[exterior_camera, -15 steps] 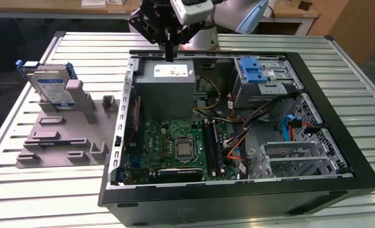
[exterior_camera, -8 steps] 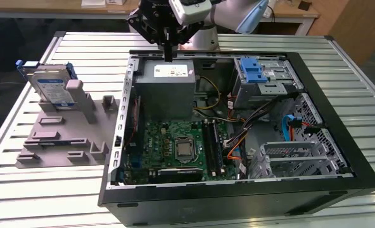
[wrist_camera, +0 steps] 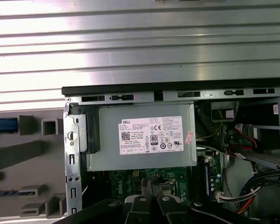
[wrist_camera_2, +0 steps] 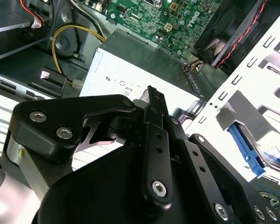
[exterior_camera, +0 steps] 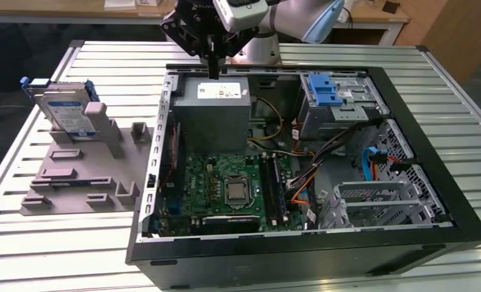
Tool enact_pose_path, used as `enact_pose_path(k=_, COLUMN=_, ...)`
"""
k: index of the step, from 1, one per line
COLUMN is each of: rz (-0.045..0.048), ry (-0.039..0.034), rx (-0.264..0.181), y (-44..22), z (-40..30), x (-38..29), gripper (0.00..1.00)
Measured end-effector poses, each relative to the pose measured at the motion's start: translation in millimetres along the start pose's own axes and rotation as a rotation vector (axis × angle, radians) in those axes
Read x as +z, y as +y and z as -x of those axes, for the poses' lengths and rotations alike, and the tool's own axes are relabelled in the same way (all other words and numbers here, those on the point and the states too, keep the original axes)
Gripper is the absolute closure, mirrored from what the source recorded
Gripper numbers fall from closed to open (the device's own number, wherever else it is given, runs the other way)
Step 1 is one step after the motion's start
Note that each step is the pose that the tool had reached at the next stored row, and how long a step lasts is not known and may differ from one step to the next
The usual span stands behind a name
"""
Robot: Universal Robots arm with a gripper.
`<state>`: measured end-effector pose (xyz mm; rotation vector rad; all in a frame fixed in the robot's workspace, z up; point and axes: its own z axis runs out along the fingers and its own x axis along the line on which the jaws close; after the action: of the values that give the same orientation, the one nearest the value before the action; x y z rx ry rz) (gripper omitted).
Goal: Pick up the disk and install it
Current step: 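Reach for the disk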
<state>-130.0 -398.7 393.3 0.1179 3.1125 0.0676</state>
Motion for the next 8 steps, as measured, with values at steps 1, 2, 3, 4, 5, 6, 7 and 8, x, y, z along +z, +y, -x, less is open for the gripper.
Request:
enact_pose_path(k=1, rz=0.0, ry=0.0, rx=0.0, y=0.0, z=-0.6, x=0.0, gripper=0.89)
enact_pose_path(k=2, rz=0.0, ry=0.0, rx=0.0, y=0.1, z=-1.4, x=0.0, gripper=0.89)
enact_pose_path(k=3, rz=0.0, ry=0.0, rx=0.0, y=0.2, z=-2.1, x=0.0, gripper=0.89)
enact_pose_path(k=4, rz=0.0, ry=0.0, rx=0.0, y=0.5, z=-2.8, x=0.0, gripper=0.89)
enact_pose_path(k=5, rz=0.0, ry=0.0, rx=0.0, y=0.8, z=-3.6, x=0.0, gripper=0.89)
enact_pose_path(k=6, rz=0.0, ry=0.0, rx=0.0, y=1.3, z=-4.3, x=0.0, gripper=0.89)
enact_pose_path(k=7, rz=0.0, ry=0.0, rx=0.0, y=1.9, z=-5.0, x=0.0, gripper=0.89)
enact_pose_path(k=8, rz=0.0, ry=0.0, rx=0.0, y=2.5, z=-5.7, x=0.0, gripper=0.89)
